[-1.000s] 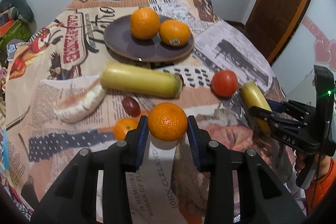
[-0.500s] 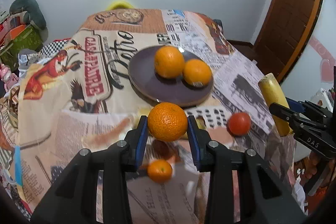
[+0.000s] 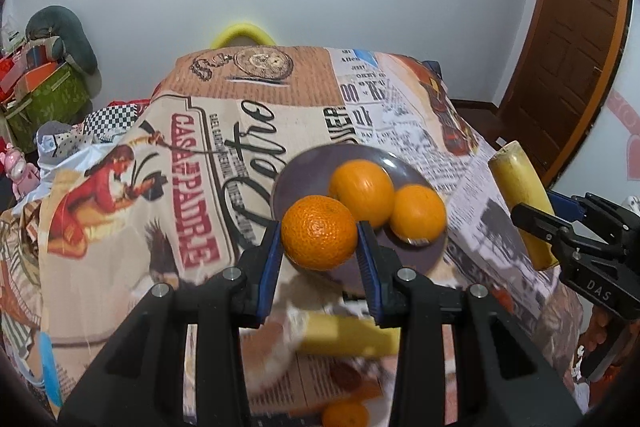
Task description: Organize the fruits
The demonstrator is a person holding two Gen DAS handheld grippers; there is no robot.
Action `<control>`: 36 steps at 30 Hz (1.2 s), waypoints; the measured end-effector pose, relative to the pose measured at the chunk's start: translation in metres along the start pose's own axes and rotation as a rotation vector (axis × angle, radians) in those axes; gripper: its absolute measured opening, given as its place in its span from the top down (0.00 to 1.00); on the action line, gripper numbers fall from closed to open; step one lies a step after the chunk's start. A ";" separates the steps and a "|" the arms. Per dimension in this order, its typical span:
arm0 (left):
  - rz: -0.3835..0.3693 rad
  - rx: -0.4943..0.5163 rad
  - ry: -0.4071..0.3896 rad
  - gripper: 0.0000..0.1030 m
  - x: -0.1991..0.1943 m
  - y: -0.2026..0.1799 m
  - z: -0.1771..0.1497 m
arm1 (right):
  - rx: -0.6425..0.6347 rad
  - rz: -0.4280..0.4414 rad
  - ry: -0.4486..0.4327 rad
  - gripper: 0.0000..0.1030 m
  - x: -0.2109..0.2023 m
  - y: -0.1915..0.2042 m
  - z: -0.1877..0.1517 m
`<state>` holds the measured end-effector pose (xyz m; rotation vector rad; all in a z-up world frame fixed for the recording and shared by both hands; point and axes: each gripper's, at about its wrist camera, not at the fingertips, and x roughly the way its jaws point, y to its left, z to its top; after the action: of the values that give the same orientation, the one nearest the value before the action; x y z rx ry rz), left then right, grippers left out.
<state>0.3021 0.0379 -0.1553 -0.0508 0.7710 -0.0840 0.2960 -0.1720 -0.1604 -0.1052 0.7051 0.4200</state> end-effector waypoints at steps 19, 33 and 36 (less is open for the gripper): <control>-0.002 -0.010 0.062 0.64 0.087 0.017 0.036 | -0.114 0.004 0.042 0.65 0.084 -0.002 0.043; -0.016 -0.009 0.116 0.64 0.115 0.019 0.040 | -0.152 0.038 0.097 0.65 0.123 -0.002 0.051; -0.017 -0.004 0.129 0.63 0.116 0.018 0.038 | -0.152 0.045 0.119 0.65 0.127 -0.002 0.049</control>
<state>0.4127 0.0451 -0.2098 -0.0564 0.8997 -0.1020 0.4134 -0.1193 -0.2057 -0.2596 0.7936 0.5130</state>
